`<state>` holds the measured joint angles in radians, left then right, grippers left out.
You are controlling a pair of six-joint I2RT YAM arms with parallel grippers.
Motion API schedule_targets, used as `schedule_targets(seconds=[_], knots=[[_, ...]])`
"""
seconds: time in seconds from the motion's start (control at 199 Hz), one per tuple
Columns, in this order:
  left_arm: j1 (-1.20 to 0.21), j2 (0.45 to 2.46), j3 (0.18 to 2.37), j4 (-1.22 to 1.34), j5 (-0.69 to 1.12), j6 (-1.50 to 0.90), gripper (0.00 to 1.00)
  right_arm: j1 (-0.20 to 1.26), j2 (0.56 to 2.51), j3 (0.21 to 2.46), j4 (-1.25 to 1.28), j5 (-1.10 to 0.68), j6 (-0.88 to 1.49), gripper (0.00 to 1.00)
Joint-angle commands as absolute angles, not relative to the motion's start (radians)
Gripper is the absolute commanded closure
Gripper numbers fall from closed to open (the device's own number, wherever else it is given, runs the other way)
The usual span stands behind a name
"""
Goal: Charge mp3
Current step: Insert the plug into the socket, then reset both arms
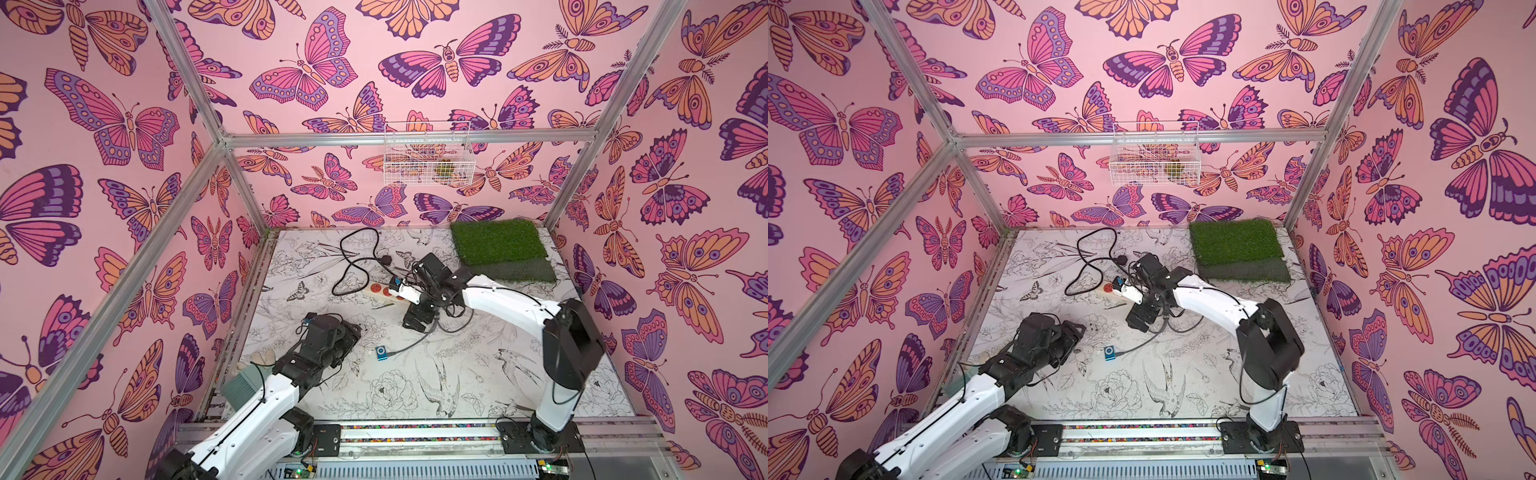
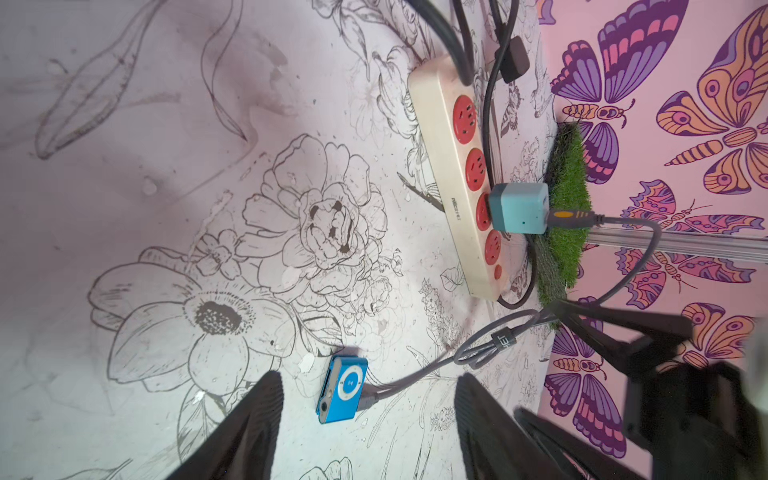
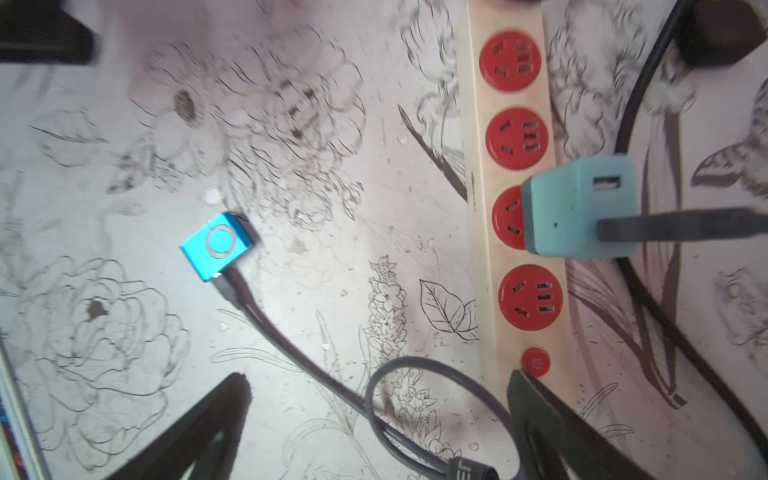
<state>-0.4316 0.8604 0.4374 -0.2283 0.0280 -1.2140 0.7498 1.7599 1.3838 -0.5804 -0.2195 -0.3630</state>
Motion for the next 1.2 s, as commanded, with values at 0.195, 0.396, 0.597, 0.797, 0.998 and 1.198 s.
schedule_targets(seconds=[0.195,0.396,0.597,0.797,0.998,1.198], knots=[[-0.346,0.969,0.614,-0.333,0.013,-1.045,0.12,0.777,1.376,1.146,-0.282,-0.028,-0.172,0.01],[-0.291,1.105,0.817,-0.513,-0.006,-0.972,0.0,0.698,1.202,0.961,-0.178,0.263,-0.063,0.01],[-0.289,1.128,0.873,-0.509,-0.245,-0.861,0.0,0.528,1.016,0.776,-0.091,0.455,0.002,0.01],[-0.276,1.143,0.827,-0.344,-0.36,-0.625,0.0,0.304,0.998,0.66,-0.003,0.496,0.09,0.01],[-0.212,1.145,0.739,-0.227,-0.407,-0.502,0.0,0.242,1.173,0.497,0.323,0.572,0.086,0.01],[-0.157,1.129,0.66,-0.113,-0.434,-0.434,0.0,0.226,1.255,0.42,0.578,0.465,-0.006,0.01]])
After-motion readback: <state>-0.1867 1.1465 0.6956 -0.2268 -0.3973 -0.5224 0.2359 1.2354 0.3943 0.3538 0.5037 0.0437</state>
